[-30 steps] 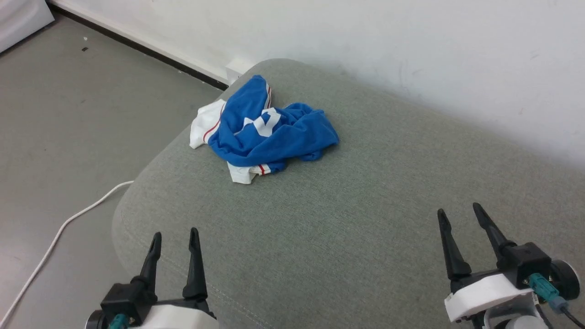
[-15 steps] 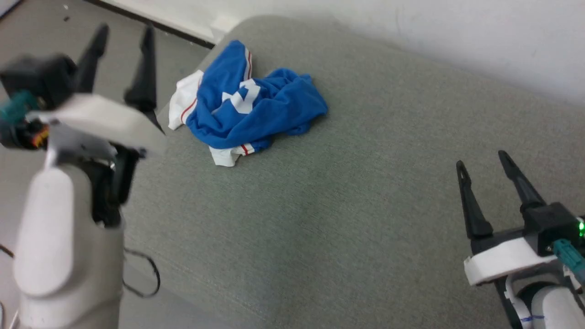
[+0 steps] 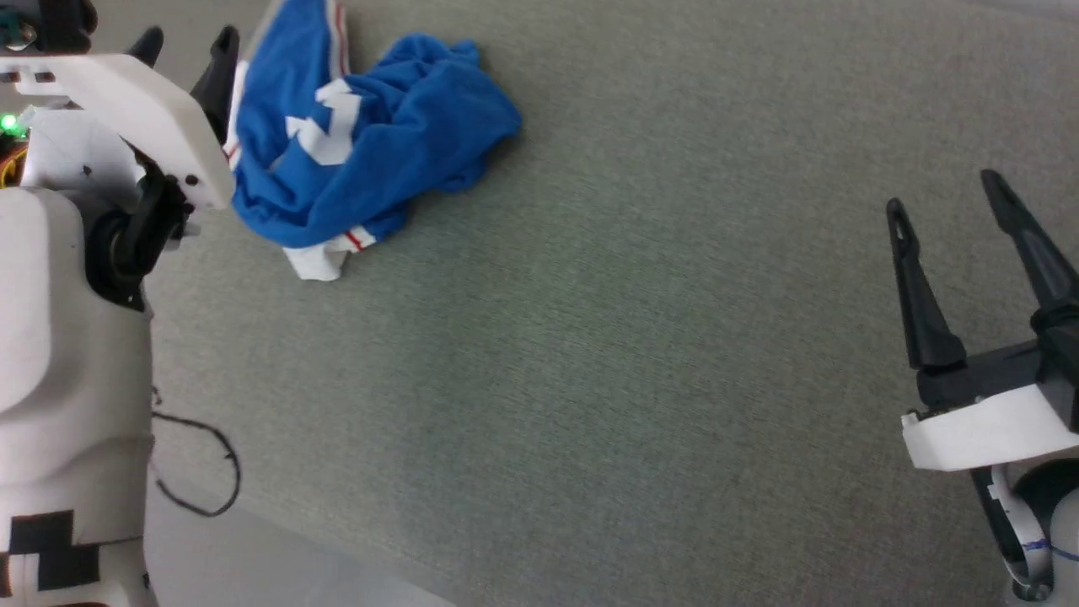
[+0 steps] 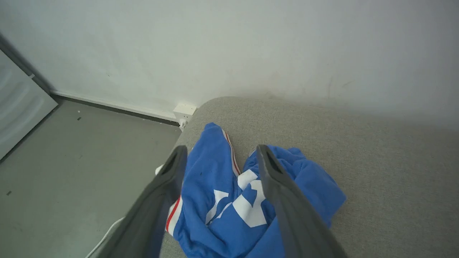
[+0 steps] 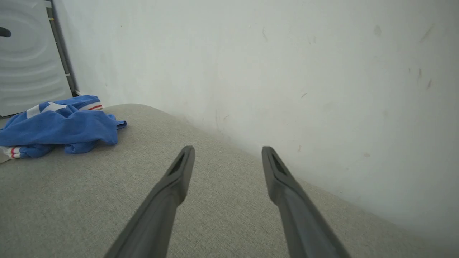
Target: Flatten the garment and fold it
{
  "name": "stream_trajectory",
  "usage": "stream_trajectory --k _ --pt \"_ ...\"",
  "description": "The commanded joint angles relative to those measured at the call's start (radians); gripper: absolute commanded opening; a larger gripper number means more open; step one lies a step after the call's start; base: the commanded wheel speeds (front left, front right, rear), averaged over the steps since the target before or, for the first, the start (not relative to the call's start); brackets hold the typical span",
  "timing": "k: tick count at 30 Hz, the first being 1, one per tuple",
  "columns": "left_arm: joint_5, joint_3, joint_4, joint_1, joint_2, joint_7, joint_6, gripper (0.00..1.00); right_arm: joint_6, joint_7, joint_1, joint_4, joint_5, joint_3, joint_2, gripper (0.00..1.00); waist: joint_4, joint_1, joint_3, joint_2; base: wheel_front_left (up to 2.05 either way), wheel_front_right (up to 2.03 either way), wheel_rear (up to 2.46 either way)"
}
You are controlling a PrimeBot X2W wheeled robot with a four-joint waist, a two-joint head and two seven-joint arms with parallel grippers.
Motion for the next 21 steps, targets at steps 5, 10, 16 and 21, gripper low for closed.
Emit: stream_trajectory --k 5,10,16,21 --pt "-0.027 -0.008 0.072 -0.018 0.039 0.089 -0.020 1.00 -0.002 0.017 -0.021 -0.033 0.018 -0.007 -0.009 1.00 -0.122 -0.0003 0.125 -0.0001 0.00 0.00 0.00" --pt "-0.073 0.011 0.120 -0.003 0.038 0.164 -0.008 1.00 -0.002 0.016 -0.034 -0.044 0.028 -0.014 -0.010 1.00 -0.163 -0.0003 0.173 -0.0001 0.00 0.00 0.00" --pt "-0.068 0.005 0.140 0.017 0.056 0.244 0.030 0.00 -0.002 0.002 -0.040 -0.039 0.038 -0.024 -0.008 1.00 -0.192 -0.0003 0.208 -0.0001 0.00 0.00 0.00" --pt "-0.068 0.004 0.153 0.028 0.063 0.253 0.042 0.00 -0.002 -0.011 -0.054 -0.020 0.045 -0.016 0.000 1.00 -0.207 -0.0003 0.205 -0.0001 0.00 0.00 0.00"
